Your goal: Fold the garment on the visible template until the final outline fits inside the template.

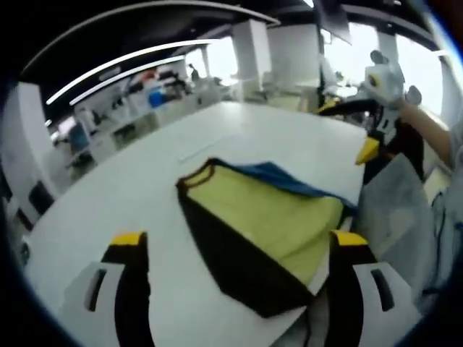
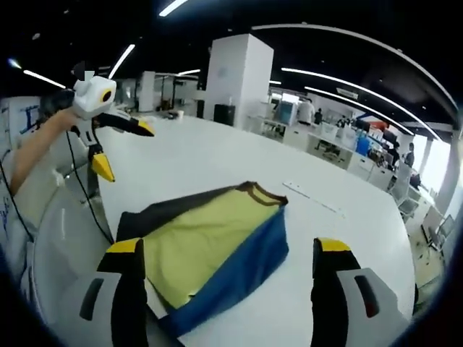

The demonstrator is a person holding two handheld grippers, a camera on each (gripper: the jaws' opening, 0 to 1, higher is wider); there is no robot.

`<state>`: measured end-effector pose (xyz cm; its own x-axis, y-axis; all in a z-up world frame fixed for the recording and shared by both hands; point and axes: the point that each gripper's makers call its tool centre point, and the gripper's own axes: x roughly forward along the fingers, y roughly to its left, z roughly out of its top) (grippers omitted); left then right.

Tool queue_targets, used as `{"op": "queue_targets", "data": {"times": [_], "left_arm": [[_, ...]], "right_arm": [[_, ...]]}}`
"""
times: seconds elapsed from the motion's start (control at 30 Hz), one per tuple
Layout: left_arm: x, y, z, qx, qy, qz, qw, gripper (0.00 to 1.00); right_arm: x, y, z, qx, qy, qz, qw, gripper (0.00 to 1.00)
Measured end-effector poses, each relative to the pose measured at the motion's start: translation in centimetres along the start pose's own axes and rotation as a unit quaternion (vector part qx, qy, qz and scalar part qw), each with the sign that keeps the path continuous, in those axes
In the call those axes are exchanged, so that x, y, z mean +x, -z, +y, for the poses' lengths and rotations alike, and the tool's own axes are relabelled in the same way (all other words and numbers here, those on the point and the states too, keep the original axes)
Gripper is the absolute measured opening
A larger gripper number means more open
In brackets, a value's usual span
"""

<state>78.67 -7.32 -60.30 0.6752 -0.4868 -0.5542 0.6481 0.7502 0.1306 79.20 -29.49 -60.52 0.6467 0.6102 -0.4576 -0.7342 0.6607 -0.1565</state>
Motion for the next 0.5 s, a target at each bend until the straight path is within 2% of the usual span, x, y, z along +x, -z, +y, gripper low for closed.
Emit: {"op": "queue_targets", "data": {"times": [0.27, 0.5], "left_arm": [[-0.3, 0.4, -1.4, -0.003, 0.005, 0.0, 1.0, 1.0], [-0.4, 1.2, -2.2, -0.014, 0.007, 0.004, 0.9999, 1.0]], "right_arm": [[-0.4, 1.7, 1.5, 0.006, -0.005, 0.021, 0.9998, 0.95], [-0.4, 3.8, 2.7, 0.009, -0.027, 0.042, 0.9987, 0.98]]}}
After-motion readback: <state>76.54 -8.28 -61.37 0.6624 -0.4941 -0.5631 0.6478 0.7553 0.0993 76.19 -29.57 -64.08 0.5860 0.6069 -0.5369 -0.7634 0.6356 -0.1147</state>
